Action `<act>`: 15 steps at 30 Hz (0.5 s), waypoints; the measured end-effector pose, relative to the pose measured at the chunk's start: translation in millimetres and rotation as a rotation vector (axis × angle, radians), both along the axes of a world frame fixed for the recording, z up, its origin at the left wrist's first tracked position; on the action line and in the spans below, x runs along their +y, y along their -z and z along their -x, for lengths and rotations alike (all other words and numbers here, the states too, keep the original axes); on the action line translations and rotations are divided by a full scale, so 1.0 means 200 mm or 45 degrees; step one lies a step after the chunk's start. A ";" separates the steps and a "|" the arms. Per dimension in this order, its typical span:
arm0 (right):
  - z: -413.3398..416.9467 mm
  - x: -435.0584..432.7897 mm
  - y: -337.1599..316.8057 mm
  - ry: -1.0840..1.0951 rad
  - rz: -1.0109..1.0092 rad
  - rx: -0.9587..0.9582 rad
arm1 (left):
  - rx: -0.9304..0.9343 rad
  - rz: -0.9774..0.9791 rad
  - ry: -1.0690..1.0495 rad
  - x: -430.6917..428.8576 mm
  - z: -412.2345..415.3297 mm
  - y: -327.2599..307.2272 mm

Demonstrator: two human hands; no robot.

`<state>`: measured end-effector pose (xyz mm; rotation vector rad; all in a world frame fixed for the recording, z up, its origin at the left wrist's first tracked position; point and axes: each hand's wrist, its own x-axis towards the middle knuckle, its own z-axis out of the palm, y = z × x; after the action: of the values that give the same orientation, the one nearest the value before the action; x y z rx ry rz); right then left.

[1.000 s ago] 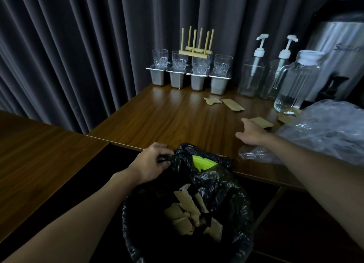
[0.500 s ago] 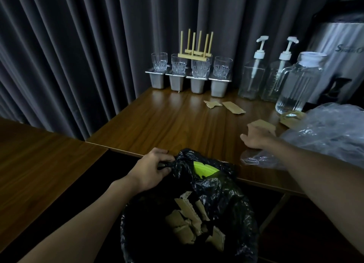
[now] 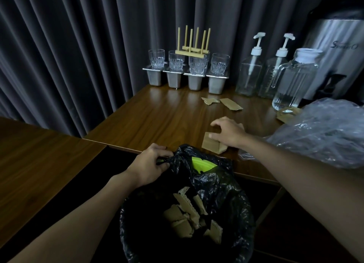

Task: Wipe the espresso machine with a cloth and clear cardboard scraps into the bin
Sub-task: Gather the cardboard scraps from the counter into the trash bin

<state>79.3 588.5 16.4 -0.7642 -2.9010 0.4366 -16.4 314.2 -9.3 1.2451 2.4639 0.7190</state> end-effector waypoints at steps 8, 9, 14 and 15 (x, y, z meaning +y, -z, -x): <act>0.02 -0.01 -0.01 0.114 0.482 -0.120 | 0.014 0.004 0.003 -0.01 -0.01 0.00; 0.01 -0.01 0.00 0.127 0.507 -0.126 | 0.012 -0.001 0.001 -0.01 -0.01 0.00; -0.04 0.02 -0.08 0.170 0.706 0.080 | 0.014 0.001 0.010 -0.01 -0.01 -0.01; -0.06 0.02 -0.11 0.169 0.802 0.140 | 0.013 0.000 0.009 -0.01 -0.01 -0.01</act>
<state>91.1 592.1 38.7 -0.9532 -2.5849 1.3581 -14.1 312.7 -7.3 1.2596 2.4662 0.7126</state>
